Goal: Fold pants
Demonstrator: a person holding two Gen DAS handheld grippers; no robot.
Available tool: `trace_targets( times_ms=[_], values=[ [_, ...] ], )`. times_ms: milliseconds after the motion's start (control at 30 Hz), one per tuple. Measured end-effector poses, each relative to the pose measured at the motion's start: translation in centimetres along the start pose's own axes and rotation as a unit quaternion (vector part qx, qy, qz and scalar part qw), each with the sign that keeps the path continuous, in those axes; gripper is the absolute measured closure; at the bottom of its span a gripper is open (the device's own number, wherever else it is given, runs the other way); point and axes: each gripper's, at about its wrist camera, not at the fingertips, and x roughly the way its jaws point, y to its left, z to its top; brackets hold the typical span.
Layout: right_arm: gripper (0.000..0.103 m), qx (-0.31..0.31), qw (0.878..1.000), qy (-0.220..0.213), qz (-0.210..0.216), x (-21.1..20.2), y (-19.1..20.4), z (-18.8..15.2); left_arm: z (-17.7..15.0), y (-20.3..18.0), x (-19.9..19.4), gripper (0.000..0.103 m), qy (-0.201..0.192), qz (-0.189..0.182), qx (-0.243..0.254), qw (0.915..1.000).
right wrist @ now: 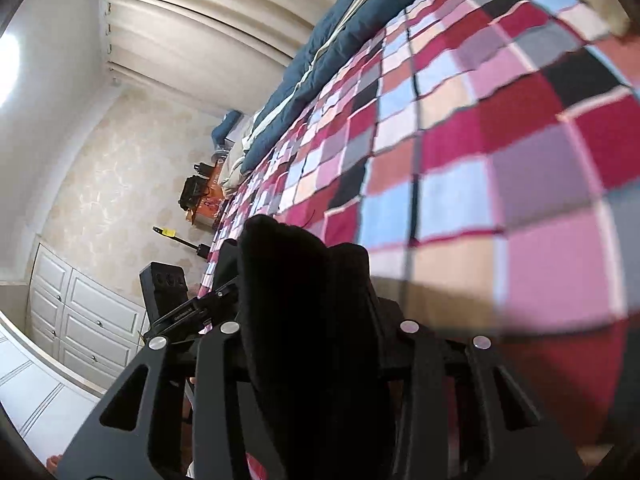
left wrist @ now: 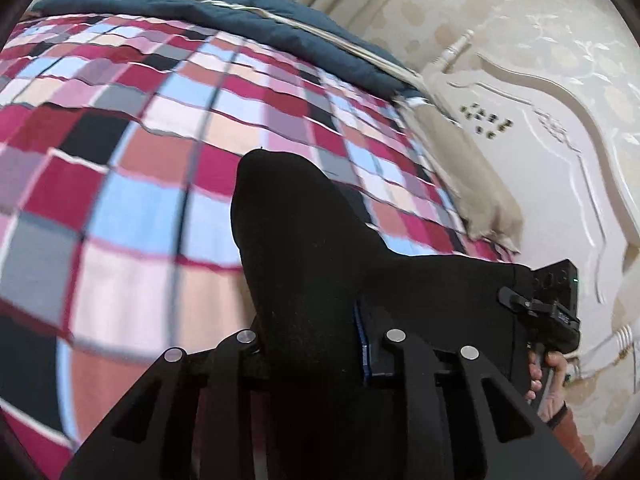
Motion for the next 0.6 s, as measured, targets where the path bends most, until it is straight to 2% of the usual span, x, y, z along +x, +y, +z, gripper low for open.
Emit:
trace_targets(
  times_ms=[167, 367, 600],
  values=[
    [0.067, 0.040, 0.999, 0.003, -0.006, 2.5, -2.0, 0.8, 0.9, 3.1, 2.4, 0.076, 0.025, 0.014, -0.028, 0.9992],
    [0.066, 0.072, 0.997, -0.005, 0.017, 3.3, -4.7, 0.3, 0.6, 3.6, 3.2, 0.070, 0.018, 0.002, -0.025, 0.9995],
    [0.067, 0.068, 0.997, -0.010, 0.025, 3.5, -5.1, 0.4, 0.5, 4.0, 3.4, 0.067, 0.013, -0.009, -0.020, 0.9997]
  ],
)
